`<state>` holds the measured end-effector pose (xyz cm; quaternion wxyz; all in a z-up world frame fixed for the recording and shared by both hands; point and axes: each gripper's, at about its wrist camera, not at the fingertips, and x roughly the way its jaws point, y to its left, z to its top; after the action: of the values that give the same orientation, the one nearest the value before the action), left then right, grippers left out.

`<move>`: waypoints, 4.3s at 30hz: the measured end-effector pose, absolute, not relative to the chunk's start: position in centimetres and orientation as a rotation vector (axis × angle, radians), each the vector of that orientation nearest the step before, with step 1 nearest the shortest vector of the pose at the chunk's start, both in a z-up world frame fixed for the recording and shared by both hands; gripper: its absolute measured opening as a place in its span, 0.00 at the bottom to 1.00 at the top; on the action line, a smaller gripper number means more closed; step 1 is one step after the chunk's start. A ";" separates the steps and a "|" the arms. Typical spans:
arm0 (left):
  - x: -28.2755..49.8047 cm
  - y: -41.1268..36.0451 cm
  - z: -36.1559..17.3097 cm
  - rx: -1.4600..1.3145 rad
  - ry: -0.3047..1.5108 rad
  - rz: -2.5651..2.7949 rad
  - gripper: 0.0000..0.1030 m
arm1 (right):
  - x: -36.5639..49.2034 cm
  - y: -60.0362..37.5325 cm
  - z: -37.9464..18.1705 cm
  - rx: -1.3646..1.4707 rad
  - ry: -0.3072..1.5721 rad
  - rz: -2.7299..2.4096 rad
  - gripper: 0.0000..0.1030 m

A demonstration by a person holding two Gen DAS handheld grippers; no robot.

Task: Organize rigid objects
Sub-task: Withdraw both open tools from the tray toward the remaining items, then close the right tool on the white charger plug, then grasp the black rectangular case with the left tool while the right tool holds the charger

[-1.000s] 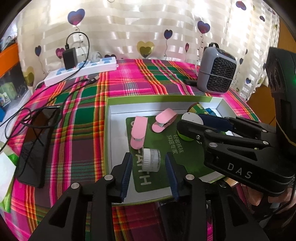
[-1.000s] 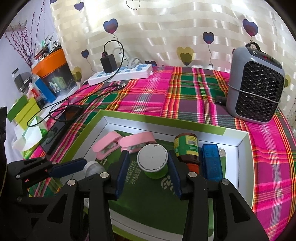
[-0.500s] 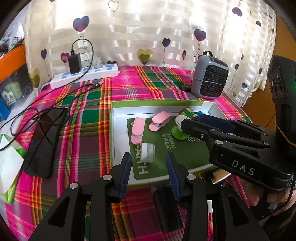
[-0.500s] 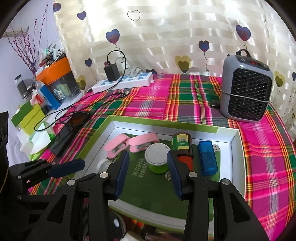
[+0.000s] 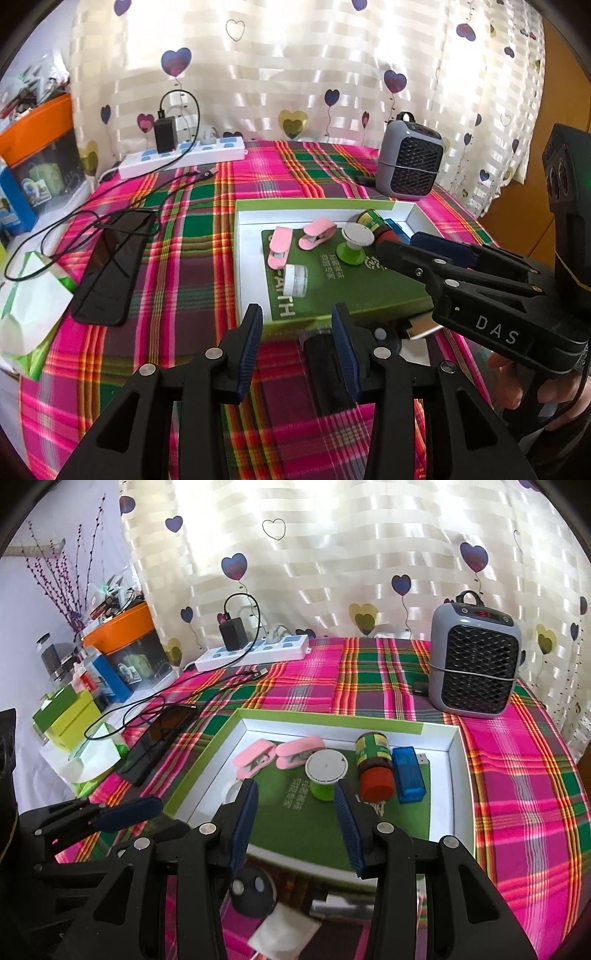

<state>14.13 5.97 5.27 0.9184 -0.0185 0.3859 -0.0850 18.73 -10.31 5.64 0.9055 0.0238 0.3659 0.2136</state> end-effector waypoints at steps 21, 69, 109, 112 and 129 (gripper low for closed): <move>10.0 6.9 4.1 -0.089 0.813 -0.203 0.37 | 13.9 -13.4 4.8 0.116 0.775 0.367 0.43; 10.6 6.0 1.8 -0.118 0.895 -0.256 0.37 | 12.4 -10.3 0.9 -0.047 0.930 0.284 0.49; 14.2 4.1 0.5 -0.066 0.919 -0.195 0.37 | 12.4 -13.4 1.0 -0.014 0.918 0.257 0.34; 14.2 4.1 0.5 -0.066 0.918 -0.196 0.37 | 12.4 -13.4 1.0 -0.010 0.918 0.259 0.34; 14.0 4.6 0.6 -0.079 0.915 -0.183 0.26 | 12.4 -13.4 1.0 -0.012 0.918 0.259 0.34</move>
<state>14.04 4.61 0.60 0.8923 -0.0380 0.4411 -0.0883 12.36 -13.44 1.02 0.8885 -0.0056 0.4417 0.1246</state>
